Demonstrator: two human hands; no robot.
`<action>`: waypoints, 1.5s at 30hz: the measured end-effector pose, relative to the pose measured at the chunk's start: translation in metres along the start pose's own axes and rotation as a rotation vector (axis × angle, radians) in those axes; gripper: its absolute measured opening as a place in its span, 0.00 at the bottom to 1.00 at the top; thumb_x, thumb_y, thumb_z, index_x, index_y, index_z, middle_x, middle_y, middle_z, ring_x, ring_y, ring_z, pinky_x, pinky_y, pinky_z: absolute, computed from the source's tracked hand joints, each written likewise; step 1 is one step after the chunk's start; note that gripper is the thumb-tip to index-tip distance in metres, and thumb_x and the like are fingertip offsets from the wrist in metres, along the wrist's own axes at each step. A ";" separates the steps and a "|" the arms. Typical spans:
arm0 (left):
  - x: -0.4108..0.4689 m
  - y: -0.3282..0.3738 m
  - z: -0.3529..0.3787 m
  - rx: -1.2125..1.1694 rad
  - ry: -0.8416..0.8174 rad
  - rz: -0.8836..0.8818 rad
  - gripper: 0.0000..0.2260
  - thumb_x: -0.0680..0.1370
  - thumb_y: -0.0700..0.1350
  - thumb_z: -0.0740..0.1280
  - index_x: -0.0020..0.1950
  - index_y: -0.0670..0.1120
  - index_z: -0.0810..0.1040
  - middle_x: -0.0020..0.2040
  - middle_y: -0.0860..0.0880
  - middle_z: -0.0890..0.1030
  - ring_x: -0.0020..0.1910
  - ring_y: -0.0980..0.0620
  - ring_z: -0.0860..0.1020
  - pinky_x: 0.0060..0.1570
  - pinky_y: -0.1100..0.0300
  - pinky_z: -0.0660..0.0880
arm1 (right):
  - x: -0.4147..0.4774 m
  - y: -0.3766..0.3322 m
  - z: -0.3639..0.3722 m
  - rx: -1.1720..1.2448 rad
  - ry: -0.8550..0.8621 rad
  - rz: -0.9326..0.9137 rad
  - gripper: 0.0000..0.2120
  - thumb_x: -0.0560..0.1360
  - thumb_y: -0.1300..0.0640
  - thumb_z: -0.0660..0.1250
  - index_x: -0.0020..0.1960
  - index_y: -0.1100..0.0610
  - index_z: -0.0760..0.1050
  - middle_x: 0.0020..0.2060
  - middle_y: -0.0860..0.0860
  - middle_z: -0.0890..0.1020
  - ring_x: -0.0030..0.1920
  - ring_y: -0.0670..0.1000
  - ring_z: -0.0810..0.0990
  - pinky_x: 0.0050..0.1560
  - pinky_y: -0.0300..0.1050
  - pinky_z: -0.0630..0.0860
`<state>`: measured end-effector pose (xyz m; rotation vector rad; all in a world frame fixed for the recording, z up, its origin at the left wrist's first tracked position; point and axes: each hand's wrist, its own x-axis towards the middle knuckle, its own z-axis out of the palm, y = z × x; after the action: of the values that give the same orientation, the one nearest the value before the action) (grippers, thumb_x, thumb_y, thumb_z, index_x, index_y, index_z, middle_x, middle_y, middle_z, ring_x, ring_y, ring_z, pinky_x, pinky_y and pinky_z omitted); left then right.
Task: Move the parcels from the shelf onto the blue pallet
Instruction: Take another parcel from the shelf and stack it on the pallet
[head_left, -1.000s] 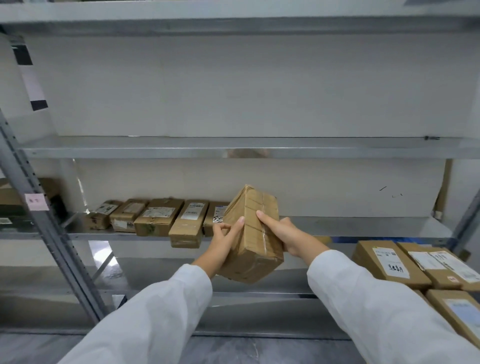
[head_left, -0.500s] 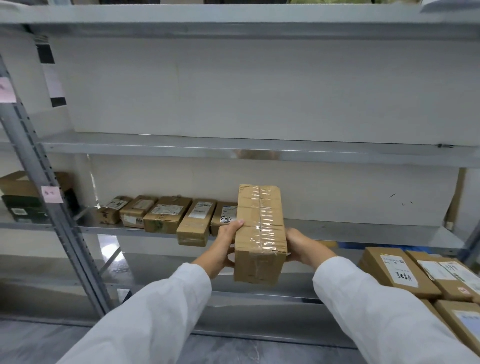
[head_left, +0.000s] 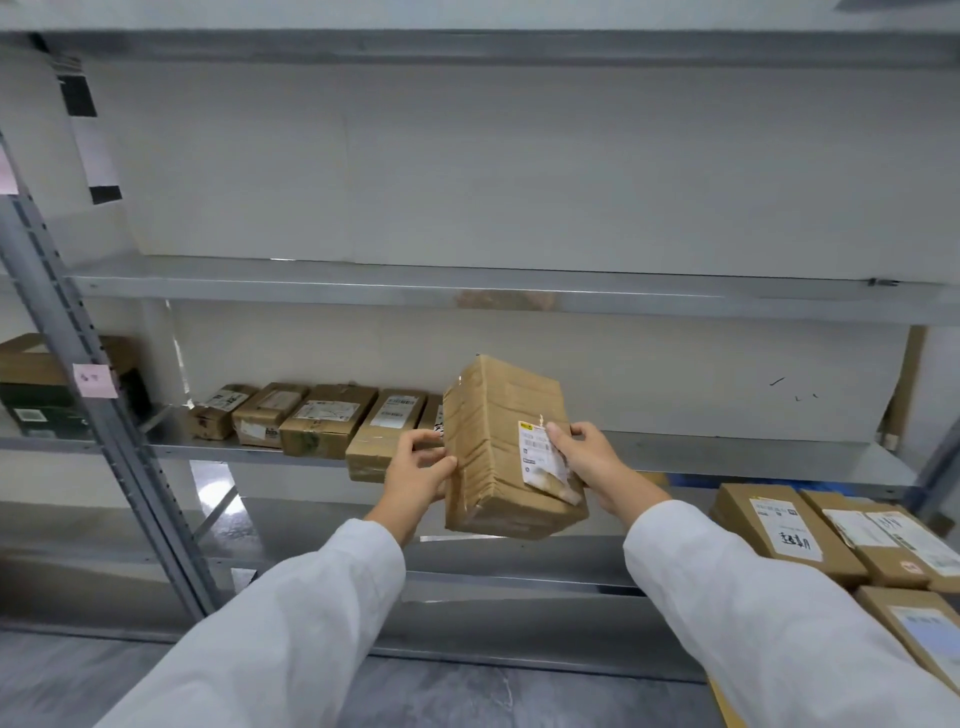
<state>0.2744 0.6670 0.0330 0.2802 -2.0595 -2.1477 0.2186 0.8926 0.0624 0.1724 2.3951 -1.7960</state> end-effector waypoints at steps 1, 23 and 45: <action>0.001 -0.003 0.002 0.023 0.025 0.015 0.12 0.77 0.38 0.70 0.57 0.50 0.76 0.54 0.46 0.81 0.55 0.49 0.80 0.49 0.52 0.81 | -0.001 0.001 -0.001 0.003 0.008 -0.021 0.17 0.78 0.45 0.65 0.60 0.56 0.70 0.53 0.52 0.80 0.47 0.47 0.78 0.43 0.42 0.75; -0.005 -0.055 0.146 0.113 -0.483 -0.132 0.03 0.74 0.55 0.72 0.45 0.57 0.81 0.41 0.59 0.85 0.41 0.62 0.83 0.33 0.72 0.76 | -0.065 0.068 -0.108 -0.078 0.359 0.105 0.09 0.77 0.52 0.68 0.55 0.53 0.79 0.50 0.48 0.84 0.50 0.48 0.82 0.52 0.49 0.80; -0.207 -0.058 0.400 0.172 -1.114 -0.110 0.15 0.73 0.60 0.71 0.54 0.52 0.83 0.48 0.57 0.86 0.52 0.56 0.82 0.58 0.56 0.76 | -0.289 0.171 -0.328 -0.068 0.978 0.247 0.10 0.78 0.52 0.66 0.57 0.54 0.78 0.48 0.49 0.82 0.47 0.48 0.79 0.43 0.41 0.74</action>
<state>0.3804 1.1072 -0.0039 -1.0521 -2.7558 -2.4620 0.5183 1.2537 0.0438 1.5742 2.7720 -1.7207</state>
